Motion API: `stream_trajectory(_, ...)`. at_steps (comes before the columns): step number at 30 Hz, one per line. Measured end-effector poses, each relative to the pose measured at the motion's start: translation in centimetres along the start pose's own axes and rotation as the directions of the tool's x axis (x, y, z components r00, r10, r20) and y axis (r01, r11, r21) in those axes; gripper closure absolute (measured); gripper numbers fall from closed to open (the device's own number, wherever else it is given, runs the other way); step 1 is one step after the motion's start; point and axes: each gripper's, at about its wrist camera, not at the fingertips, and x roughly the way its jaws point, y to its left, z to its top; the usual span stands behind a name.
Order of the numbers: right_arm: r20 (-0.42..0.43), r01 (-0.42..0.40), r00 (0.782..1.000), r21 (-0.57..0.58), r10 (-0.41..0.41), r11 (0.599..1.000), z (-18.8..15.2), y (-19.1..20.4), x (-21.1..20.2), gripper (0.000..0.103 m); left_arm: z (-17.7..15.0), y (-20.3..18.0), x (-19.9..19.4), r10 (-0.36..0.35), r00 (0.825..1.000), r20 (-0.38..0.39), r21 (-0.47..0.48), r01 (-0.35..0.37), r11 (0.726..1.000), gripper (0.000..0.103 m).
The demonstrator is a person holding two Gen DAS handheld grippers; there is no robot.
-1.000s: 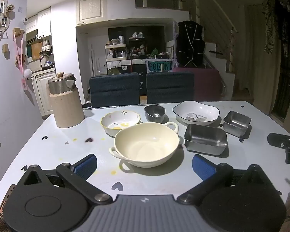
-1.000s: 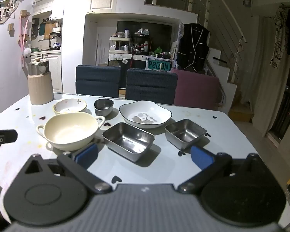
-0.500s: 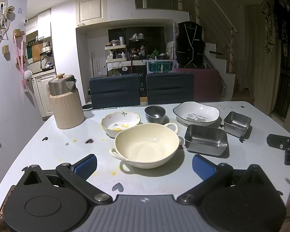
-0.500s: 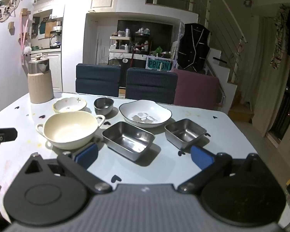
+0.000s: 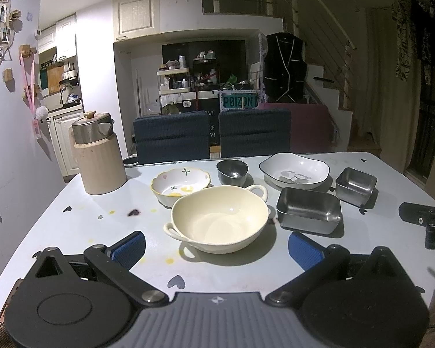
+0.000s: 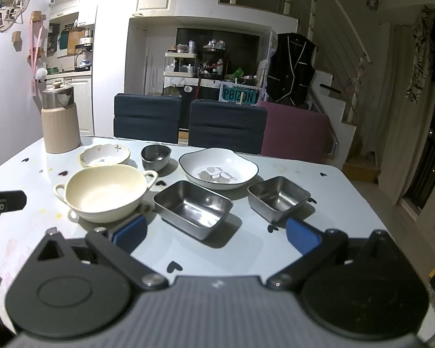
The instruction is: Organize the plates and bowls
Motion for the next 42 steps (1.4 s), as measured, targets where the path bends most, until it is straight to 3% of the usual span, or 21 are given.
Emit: stream_trajectory(42, -0.002, -0.002, 1.0, -0.011, 0.002, 1.0, 0.0, 0.26, 0.26, 0.0, 0.08, 0.2, 0.05, 0.005, 1.0, 0.009, 0.006, -0.005, 1.0, 0.0)
